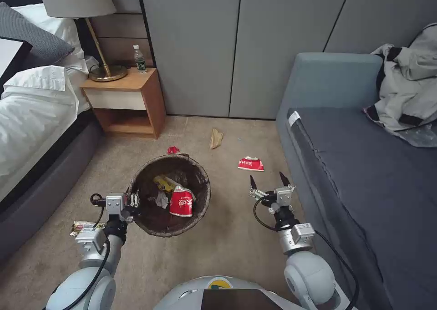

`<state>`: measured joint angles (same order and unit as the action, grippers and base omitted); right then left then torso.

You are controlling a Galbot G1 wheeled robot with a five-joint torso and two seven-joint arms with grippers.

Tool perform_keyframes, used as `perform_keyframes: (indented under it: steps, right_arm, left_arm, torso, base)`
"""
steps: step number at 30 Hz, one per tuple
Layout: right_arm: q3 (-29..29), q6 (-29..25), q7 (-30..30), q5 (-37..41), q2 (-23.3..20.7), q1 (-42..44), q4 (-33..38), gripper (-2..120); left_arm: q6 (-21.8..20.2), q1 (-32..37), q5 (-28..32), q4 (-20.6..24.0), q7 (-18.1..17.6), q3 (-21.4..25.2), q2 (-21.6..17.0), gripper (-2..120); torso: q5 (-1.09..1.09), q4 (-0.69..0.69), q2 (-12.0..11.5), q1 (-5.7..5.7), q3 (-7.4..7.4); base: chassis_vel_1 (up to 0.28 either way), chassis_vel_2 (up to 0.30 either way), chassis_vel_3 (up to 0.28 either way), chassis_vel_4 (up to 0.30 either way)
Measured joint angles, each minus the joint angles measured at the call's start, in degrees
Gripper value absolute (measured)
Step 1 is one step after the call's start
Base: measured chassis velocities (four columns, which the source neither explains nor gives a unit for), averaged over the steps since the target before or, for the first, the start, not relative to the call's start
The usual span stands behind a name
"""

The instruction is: Pick up the trash bin, then pick up the garbage from the floor and place it into the trash bin.

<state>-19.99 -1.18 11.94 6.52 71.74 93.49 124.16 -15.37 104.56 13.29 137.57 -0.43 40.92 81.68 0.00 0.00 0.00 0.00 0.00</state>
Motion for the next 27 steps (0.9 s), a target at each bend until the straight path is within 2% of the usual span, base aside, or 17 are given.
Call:
perform_keyframes:
  steps: [27]
  right_arm:
    - [0.44, -0.1, 0.02, -0.21, 0.35, -0.01, -0.36, 100]
  left_arm:
    - [0.1, -0.26, 0.05, -0.33, 0.0, 0.13, -0.32, 0]
  torso:
    - [0.01, 0.0, 0.0, 0.0, 0.0]
  base:
    - [-0.111, 0.108, 0.107, -0.11]
